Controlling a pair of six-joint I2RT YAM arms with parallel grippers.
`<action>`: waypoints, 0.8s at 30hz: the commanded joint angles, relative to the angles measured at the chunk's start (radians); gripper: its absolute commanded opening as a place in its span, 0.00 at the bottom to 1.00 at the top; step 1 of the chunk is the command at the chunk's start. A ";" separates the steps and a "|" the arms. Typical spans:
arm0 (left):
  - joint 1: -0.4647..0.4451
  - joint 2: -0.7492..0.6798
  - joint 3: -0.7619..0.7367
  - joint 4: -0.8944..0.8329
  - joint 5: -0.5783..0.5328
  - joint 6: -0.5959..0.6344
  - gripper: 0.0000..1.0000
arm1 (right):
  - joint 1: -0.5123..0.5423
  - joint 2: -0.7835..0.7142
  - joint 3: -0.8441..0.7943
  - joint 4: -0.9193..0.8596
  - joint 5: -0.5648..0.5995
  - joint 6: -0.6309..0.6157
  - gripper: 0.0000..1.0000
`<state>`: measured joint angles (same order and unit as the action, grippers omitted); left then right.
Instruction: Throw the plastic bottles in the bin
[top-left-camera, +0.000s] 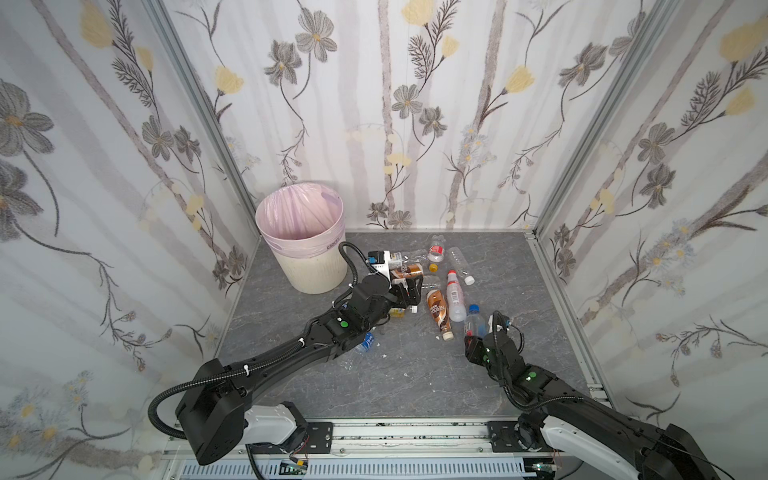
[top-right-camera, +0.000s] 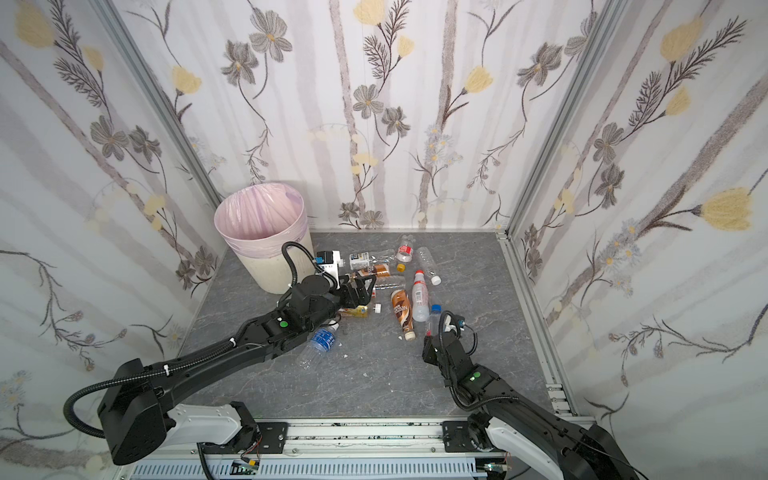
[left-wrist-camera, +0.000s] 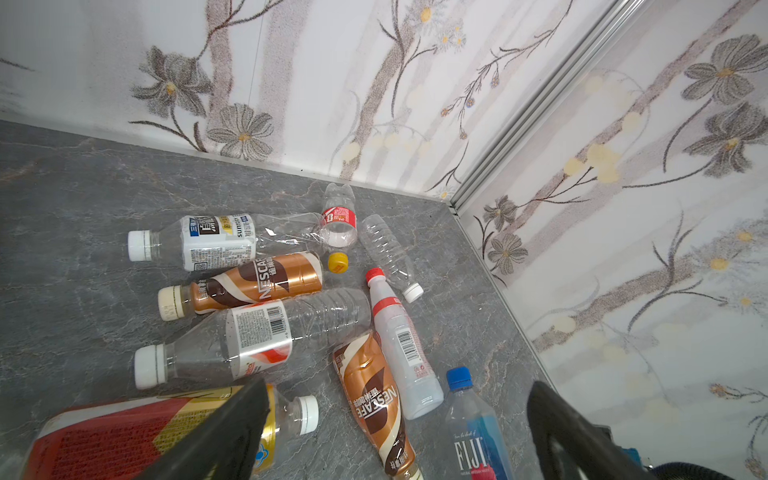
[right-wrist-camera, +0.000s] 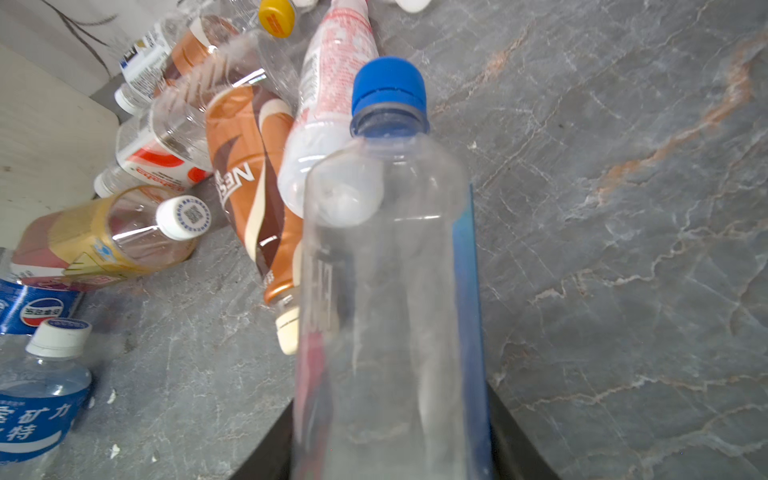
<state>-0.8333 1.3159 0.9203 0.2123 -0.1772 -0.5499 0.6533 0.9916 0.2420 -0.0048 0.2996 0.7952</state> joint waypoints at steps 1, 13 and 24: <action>0.001 0.012 0.019 0.022 0.029 -0.009 1.00 | 0.000 -0.011 0.038 -0.003 0.037 -0.055 0.49; 0.117 0.122 0.106 0.017 0.316 -0.146 1.00 | 0.010 0.113 0.191 0.144 -0.081 -0.212 0.48; 0.167 0.246 0.222 0.001 0.458 -0.187 1.00 | 0.137 0.269 0.372 0.197 -0.051 -0.325 0.49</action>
<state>-0.6746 1.5517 1.1213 0.2047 0.2234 -0.7109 0.7719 1.2442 0.5884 0.1299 0.2371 0.5140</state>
